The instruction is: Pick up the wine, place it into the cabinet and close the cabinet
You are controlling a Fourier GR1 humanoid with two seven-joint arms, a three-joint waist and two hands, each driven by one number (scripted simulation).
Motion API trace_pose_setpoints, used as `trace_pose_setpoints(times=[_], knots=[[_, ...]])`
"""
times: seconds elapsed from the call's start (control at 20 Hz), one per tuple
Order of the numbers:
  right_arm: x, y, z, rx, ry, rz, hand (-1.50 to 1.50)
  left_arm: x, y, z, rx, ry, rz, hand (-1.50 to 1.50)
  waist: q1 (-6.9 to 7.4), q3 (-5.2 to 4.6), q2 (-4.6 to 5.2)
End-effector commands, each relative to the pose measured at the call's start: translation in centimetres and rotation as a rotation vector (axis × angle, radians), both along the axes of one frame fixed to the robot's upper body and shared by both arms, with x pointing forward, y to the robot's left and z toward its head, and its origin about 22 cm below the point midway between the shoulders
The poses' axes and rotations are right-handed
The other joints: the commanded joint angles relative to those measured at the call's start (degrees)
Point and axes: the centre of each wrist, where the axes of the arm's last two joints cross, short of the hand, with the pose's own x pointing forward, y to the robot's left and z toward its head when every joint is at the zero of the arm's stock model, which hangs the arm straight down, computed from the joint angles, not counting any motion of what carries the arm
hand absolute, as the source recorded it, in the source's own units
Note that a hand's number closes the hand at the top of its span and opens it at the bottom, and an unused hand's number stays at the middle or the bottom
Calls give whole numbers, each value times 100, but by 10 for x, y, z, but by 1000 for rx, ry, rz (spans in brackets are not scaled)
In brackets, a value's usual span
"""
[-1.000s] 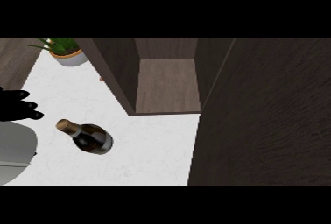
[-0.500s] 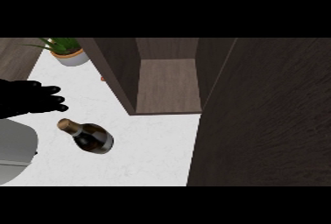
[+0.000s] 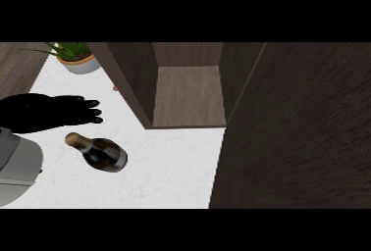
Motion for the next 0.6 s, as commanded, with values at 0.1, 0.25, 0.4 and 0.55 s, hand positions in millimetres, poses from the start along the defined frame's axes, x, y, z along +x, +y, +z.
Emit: trace_pose_setpoints(times=[0.1,0.25,0.4,0.55], knots=[[-35,-14,20,-5,-83,-41,-150,6,13,-20,10,-44,-41,-150,-7,1,5],[-32,-10,18,-9,-95,-43,-150,4,5,-44,30,-23,-34,-150,-10,-3,6],[-43,-14,24,1,-89,-39,-150,10,-5,-44,71,-19,-15,-150,-89,-8,-12],[-38,-11,21,0,-85,-15,-150,4,32,-48,69,-25,16,-150,-82,-12,21]])
